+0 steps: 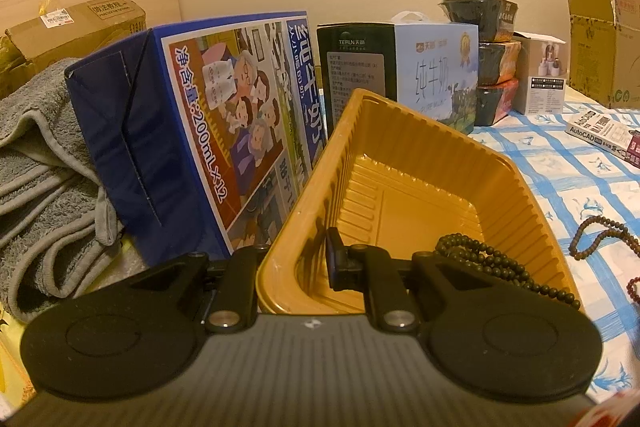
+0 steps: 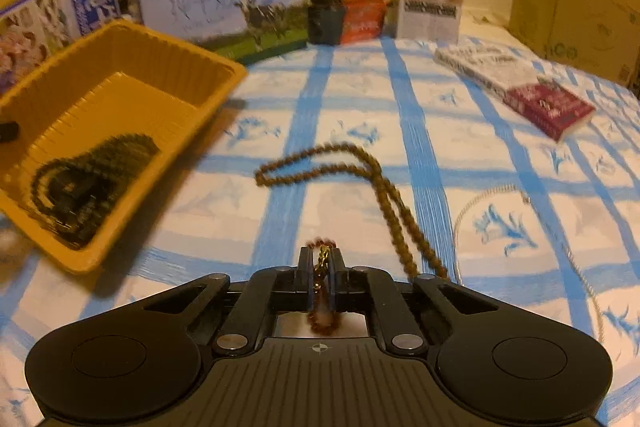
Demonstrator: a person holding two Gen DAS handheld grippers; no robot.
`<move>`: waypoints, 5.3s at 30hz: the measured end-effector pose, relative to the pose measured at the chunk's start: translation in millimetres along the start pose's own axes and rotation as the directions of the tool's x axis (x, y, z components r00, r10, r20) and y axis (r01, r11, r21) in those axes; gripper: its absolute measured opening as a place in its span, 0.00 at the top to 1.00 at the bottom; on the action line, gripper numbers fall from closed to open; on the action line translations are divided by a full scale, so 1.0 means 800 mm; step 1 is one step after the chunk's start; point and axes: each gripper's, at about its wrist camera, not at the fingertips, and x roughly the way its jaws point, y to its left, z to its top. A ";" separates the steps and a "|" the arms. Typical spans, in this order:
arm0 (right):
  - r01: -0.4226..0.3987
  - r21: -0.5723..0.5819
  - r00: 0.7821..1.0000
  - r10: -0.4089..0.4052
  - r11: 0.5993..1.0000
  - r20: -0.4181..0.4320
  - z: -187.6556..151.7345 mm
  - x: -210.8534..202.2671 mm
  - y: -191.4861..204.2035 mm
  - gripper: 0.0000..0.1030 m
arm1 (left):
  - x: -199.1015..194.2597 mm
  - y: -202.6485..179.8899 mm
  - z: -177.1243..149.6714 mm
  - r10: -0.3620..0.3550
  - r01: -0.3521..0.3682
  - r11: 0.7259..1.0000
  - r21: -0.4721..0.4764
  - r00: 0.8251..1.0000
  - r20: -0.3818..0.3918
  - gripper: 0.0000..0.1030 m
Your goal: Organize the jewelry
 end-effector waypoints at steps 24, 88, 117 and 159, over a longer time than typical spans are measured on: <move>-0.419 -0.062 0.899 0.423 0.906 0.114 0.123 -0.042 0.130 0.93 | 0.000 0.002 0.006 -0.013 0.013 1.000 -0.013 1.000 -0.003 0.87; 0.010 -0.020 0.996 -0.011 1.000 -0.085 0.013 0.033 -0.062 0.76 | 0.004 -0.006 0.009 0.004 -0.004 1.000 0.030 1.000 -0.003 0.86; -0.108 0.054 0.989 0.113 0.993 -0.097 -0.001 -0.004 0.013 0.68 | 0.001 -0.004 0.009 -0.001 0.001 1.000 0.025 1.000 -0.001 0.87; -0.213 -0.007 0.929 0.205 0.977 0.307 0.144 -0.150 0.003 0.94 | 0.000 -0.002 0.011 -0.013 0.013 1.000 -0.001 1.000 0.005 0.87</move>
